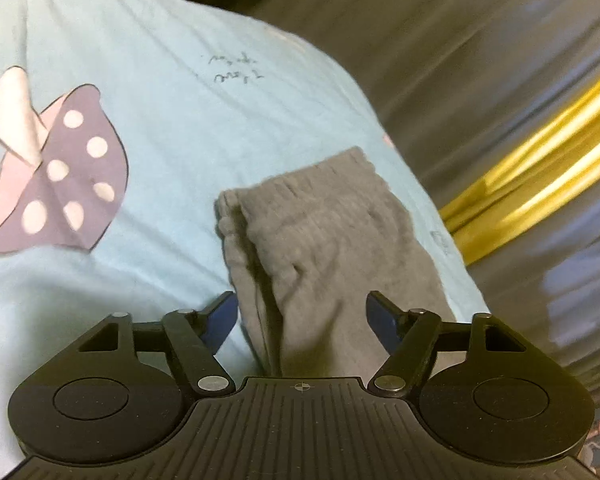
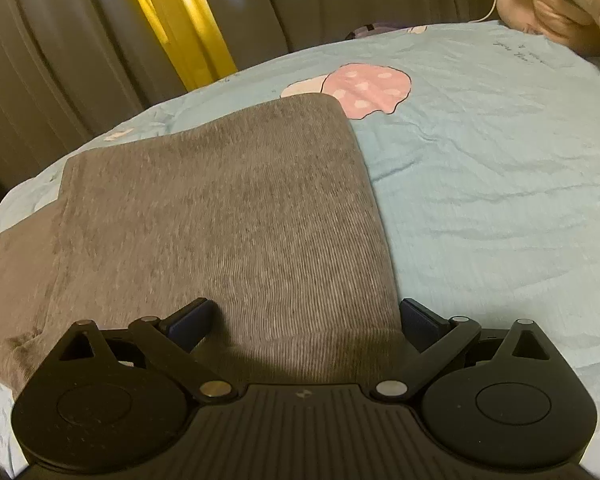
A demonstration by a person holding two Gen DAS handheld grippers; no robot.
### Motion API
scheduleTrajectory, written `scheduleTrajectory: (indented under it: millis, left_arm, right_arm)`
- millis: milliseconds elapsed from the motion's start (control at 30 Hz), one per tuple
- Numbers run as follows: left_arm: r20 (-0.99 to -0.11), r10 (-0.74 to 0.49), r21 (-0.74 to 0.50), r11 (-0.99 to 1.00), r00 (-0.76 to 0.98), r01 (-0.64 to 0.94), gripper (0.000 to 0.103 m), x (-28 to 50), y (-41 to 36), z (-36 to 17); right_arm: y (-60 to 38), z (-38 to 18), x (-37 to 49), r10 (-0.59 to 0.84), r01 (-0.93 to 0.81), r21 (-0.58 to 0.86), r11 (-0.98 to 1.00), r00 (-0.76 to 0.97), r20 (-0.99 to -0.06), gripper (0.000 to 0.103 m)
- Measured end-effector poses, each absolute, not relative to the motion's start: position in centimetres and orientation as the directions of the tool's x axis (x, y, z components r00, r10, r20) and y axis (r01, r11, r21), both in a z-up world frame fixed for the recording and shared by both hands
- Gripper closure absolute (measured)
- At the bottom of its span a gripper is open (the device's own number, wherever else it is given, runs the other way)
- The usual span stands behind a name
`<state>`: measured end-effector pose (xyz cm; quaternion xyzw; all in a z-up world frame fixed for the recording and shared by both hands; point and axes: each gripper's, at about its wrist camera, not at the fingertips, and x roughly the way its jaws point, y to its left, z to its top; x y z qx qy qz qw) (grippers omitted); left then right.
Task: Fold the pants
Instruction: 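Grasp the grey cuff with the left tool and lift it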
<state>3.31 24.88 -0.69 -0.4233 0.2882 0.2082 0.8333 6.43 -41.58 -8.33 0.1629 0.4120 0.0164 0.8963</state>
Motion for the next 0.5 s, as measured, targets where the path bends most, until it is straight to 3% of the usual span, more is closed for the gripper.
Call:
scheduleTrajectory:
  millis: [67,167,267,400,500]
  left_arm:
    - [-0.652,0.110,-0.592,0.544,0.750,-0.594,0.042,3.9,25.5,-1.1]
    - [-0.669,0.066,-0.612,0.516,0.740,-0.599,0.048,5.1,26.6,-1.9]
    - [-0.650,0.076,-0.599,0.562,0.756,-0.570,0.080,5.7,27.0,-1.0]
    - [-0.472,0.103,-0.590,0.701,0.876,-0.400,0.082,3.3,25.4,2.1]
    - [-0.520,0.131,-0.528,0.728,0.844,-0.437,0.079,3.1,25.5,1.1]
  right_arm:
    - [-41.6,-8.3,6.5,0.163,0.111,0.311,0.944,0.664,-0.730,0.004]
    - [-41.6,-8.3,6.5,0.156,0.117,0.309,0.944,0.667,-0.729,0.004]
    - [-41.4,-8.3,6.5,0.148,0.122,0.304,0.945,0.670,-0.728,0.004]
    - [-41.5,-8.3,6.6,0.147,0.127,0.308,0.943,0.672,-0.726,0.004]
    - [-41.5,-8.3,6.6,0.145,0.128,0.308,0.943,0.674,-0.724,0.004]
